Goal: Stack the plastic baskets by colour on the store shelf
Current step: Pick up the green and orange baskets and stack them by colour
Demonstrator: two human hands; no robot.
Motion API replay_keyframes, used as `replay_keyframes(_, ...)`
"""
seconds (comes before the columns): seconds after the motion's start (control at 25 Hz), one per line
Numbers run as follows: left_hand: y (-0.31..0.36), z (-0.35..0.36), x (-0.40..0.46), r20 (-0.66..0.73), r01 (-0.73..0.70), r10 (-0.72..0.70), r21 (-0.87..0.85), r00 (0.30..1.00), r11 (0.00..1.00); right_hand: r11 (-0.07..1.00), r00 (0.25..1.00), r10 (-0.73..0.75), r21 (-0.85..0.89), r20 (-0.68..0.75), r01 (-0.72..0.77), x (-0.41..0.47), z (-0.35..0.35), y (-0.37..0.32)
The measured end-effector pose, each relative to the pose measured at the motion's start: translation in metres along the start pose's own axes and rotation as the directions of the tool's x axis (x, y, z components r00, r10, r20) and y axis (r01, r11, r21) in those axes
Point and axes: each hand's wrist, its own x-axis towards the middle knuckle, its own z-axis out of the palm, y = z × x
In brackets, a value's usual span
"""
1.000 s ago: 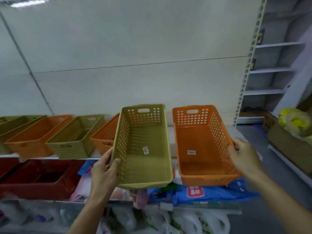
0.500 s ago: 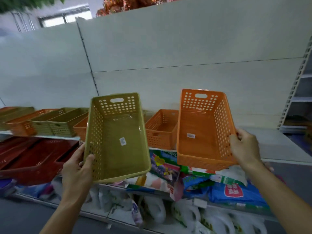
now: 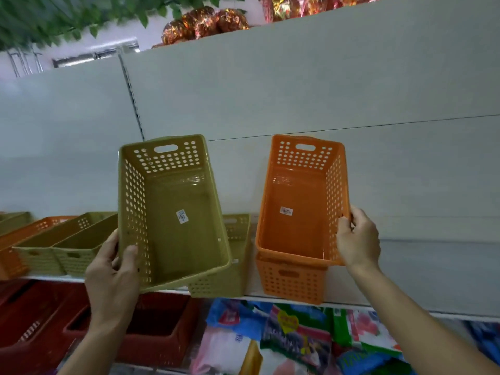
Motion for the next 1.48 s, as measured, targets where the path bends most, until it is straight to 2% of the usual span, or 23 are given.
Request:
replay_keyframes(0.24,-0.041,0.017,0.082,0.024,-0.002,0.002,0.004,1.000,1.000,0.972,0.989,0.148,-0.187,0.027,-0.141,0.038,0.066,0.032)
replay_keyframes(0.44,-0.068,0.039,0.101,0.093,0.052,-0.048,-0.036,0.994,0.998,0.909,0.936,0.335,-0.297,0.108,-0.291,0.050,0.064,0.056)
replay_keyframes(0.56,-0.078,0.049,0.109,0.167,0.076,-0.064,-0.064,0.984,0.995,0.867,0.922,0.368,-0.402,0.118,-0.294,0.048,0.053,0.053)
replay_keyframes(0.68,-0.082,0.057,0.113,0.247,0.117,-0.088,-0.106,0.965,0.987,0.771,0.934,0.303,-0.624,0.188,-0.124,0.036,0.056,0.028)
replay_keyframes(0.72,-0.085,0.061,0.112,0.263,0.132,-0.098,-0.112,0.960,0.985,0.787,0.959,0.182,-0.617,0.217,-0.010,0.028,0.061,0.011)
replay_keyframes(0.76,-0.087,0.064,0.110,0.283,0.136,-0.098,-0.117,0.954,0.984,0.844,0.964,0.002,-0.518,0.267,0.142,0.016,0.067,-0.011)
replay_keyframes(0.8,-0.091,0.068,0.108,0.300,0.135,-0.095,-0.116,0.949,0.984,0.869,0.916,-0.199,-0.371,0.348,0.329,-0.001,0.075,-0.036)
replay_keyframes(0.84,-0.094,0.071,0.107,0.325,0.134,-0.089,-0.117,0.941,0.984,0.812,0.807,-0.372,-0.260,0.460,0.522,-0.021,0.087,-0.062)
replay_keyframes(0.88,-0.098,0.074,0.106,0.351,0.135,-0.087,-0.114,0.932,0.984,0.700,0.667,-0.472,-0.215,0.576,0.681,-0.042,0.099,-0.081)
replay_keyframes(0.92,-0.101,0.077,0.104,0.374,0.141,-0.091,-0.109,0.923,0.984,0.568,0.528,-0.531,-0.184,0.663,0.802,-0.057,0.112,-0.088)
replay_keyframes(0.96,-0.103,0.079,0.103,0.396,0.147,-0.098,-0.095,0.913,0.985,0.458,0.431,-0.571,-0.165,0.698,0.873,-0.069,0.125,-0.088)
replay_keyframes(1.0,-0.106,0.082,0.103,0.419,0.155,-0.108,-0.079,0.901,0.985,0.414,0.394,-0.582,-0.158,0.711,0.897,-0.074,0.134,-0.084)
replay_keyframes(1.12,-0.115,0.087,0.104,0.488,0.222,-0.197,0.008,0.850,0.975,0.465,0.437,-0.602,-0.151,0.669,0.872,-0.075,0.144,-0.068)
replay_keyframes(1.24,-0.125,0.090,0.103,0.552,0.293,-0.335,0.165,0.764,0.942,0.497,0.472,-0.543,-0.187,0.694,0.847,-0.077,0.151,-0.059)
replay_keyframes(1.36,-0.132,0.087,0.102,0.614,0.255,-0.371,0.272,0.697,0.928,0.580,0.523,-0.388,-0.240,0.759,0.779,-0.078,0.154,-0.059)
replay_keyframes(1.48,-0.134,0.079,0.100,0.645,0.161,-0.335,0.314,0.687,0.936,0.690,0.502,-0.202,-0.242,0.841,0.682,-0.074,0.159,-0.065)
